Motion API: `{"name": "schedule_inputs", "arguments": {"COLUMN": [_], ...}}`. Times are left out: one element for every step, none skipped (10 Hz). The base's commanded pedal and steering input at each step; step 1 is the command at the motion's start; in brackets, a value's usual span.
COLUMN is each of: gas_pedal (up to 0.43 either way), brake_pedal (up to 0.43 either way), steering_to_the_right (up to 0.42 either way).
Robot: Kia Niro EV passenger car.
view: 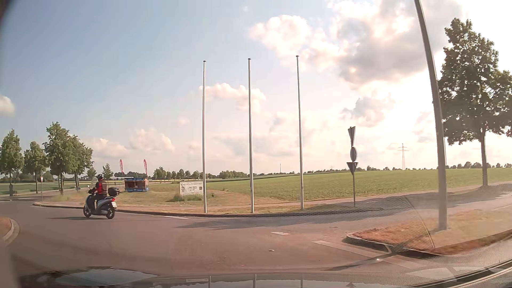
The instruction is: Follow the waypoints while adhering to traffic rules and regulations
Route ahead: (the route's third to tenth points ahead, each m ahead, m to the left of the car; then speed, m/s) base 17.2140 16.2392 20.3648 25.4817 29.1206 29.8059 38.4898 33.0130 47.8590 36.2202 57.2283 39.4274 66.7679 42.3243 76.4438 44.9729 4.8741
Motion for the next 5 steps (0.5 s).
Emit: {"name": "schedule_inputs", "arguments": {"gas_pedal": [0.059,0.067,0.067,0.067,0.079], "brake_pedal": [0.012,0.012,0.012,0.012,0.012], "steering_to_the_right": [-0.289,-0.301,-0.312,-0.322,-0.327]}}
